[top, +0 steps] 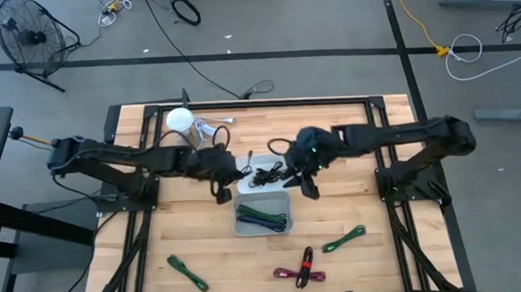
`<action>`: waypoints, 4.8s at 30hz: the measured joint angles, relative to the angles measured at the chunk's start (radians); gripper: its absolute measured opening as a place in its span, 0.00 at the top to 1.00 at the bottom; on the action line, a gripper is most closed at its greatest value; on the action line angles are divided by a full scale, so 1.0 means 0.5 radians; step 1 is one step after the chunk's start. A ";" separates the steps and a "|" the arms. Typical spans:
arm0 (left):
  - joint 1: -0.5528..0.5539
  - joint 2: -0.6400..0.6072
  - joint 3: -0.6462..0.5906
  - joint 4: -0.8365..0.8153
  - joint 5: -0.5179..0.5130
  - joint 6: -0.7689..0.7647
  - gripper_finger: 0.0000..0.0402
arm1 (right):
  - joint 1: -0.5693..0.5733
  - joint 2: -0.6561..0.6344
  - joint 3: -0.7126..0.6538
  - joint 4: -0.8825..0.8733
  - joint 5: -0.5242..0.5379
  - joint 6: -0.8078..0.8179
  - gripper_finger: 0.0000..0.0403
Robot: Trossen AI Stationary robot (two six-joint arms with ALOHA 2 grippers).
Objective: Pick & Place USB Port
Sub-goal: Put the black charger cable into the white container, then put the green charger cable into the gray container
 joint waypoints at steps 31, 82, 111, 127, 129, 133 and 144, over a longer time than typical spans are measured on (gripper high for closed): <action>0.317 0.659 0.374 0.046 0.481 -0.130 0.61 | 1.005 -0.087 -0.001 -0.476 1.025 1.127 0.71; 0.167 0.512 0.381 0.056 0.580 -0.194 0.58 | 1.490 0.715 0.000 -0.863 0.729 1.377 0.48; 0.167 0.512 0.380 0.057 0.518 -0.188 0.58 | 1.535 0.715 -0.328 -0.454 0.787 1.489 0.65; 0.167 0.512 0.380 0.057 0.518 -0.179 0.58 | 1.535 0.642 -0.158 -0.746 0.598 1.402 0.99; 0.167 0.512 0.380 0.057 0.519 -0.177 0.58 | 1.534 0.609 -0.056 -0.870 0.651 1.371 0.99; 0.167 0.512 0.380 0.057 0.519 -0.173 0.58 | 1.534 0.539 0.221 -1.166 0.849 1.314 1.00; 0.167 0.512 0.380 0.057 0.510 -0.174 0.58 | 1.517 0.417 0.793 -1.259 1.678 1.009 1.00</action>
